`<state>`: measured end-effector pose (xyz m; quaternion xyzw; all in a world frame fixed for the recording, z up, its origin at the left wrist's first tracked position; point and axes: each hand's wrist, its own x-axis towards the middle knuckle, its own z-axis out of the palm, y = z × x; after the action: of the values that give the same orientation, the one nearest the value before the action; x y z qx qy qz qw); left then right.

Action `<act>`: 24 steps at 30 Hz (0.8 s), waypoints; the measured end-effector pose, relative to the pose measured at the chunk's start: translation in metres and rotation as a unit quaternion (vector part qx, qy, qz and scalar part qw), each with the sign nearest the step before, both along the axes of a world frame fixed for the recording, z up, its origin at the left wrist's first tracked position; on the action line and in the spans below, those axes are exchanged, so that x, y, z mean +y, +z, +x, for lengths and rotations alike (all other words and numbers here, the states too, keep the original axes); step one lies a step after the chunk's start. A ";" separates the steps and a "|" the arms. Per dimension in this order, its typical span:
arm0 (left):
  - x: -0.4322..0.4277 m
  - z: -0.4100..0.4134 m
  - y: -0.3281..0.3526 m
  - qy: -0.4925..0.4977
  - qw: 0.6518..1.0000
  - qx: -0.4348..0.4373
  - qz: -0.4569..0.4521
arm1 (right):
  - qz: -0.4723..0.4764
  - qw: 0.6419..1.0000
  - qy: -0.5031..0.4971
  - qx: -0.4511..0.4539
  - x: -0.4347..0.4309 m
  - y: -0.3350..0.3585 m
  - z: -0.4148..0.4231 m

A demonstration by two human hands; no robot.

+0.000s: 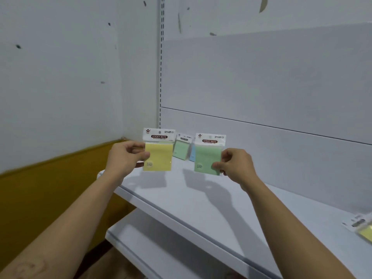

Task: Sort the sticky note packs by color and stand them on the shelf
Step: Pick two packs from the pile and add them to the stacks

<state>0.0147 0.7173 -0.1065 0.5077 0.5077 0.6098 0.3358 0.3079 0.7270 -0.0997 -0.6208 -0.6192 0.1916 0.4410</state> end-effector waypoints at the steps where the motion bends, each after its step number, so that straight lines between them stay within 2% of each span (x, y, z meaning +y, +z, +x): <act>1: 0.003 -0.010 0.000 0.002 1.000 -0.002 -0.001 | 0.001 1.000 0.000 -0.001 0.005 0.000 -0.009; 11: 0.042 -0.071 -0.013 0.014 1.000 0.013 -0.011 | 0.005 1.000 0.005 -0.004 0.060 -0.007 -0.080; 17: 0.081 -0.075 -0.024 0.016 1.000 0.013 -0.018 | -0.006 1.000 0.004 0.007 0.100 -0.023 -0.095; 24: 0.157 -0.062 -0.035 0.008 0.999 0.028 -0.033 | -0.016 0.998 -0.051 0.036 0.170 -0.051 -0.087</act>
<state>-0.0474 0.8742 -0.1418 0.5092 0.5409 0.5811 0.3325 0.2210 0.8975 -0.1505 -0.6517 -0.5669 0.2009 0.4621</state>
